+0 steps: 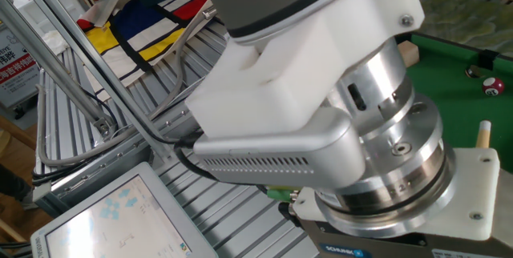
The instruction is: Hit the pool ball
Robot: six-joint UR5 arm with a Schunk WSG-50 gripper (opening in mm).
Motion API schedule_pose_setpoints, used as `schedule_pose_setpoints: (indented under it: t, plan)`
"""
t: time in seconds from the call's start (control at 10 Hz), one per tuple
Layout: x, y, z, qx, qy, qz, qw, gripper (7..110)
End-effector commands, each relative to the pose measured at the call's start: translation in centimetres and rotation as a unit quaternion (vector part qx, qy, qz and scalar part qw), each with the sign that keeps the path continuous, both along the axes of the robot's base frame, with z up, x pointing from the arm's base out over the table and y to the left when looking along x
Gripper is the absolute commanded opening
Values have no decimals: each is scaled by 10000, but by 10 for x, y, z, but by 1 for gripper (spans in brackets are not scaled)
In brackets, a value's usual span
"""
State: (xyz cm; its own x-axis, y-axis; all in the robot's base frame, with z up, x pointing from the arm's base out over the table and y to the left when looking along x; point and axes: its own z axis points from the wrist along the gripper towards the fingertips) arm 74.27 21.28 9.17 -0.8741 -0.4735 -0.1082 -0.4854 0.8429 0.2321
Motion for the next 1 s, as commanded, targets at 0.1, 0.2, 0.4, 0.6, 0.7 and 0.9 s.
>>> schedule_pose_setpoints:
  t: [0.1, 0.2, 0.4, 0.6, 0.7, 0.9]
  plan:
    - [-1, 0, 2, 25, 42, -45, 10000, 7]
    - [-1, 0, 2, 25, 32, -39, 10000, 7]
    - [-1, -1, 1, 2, 40, -69, 10000, 7]
    - [-7, -5, 4, -44, 58, -80, 9999, 7]
    - [-14, -8, 6, -52, 67, -86, 9999, 7]
    - [-34, -14, 8, 2, 47, -36, 10000, 7]
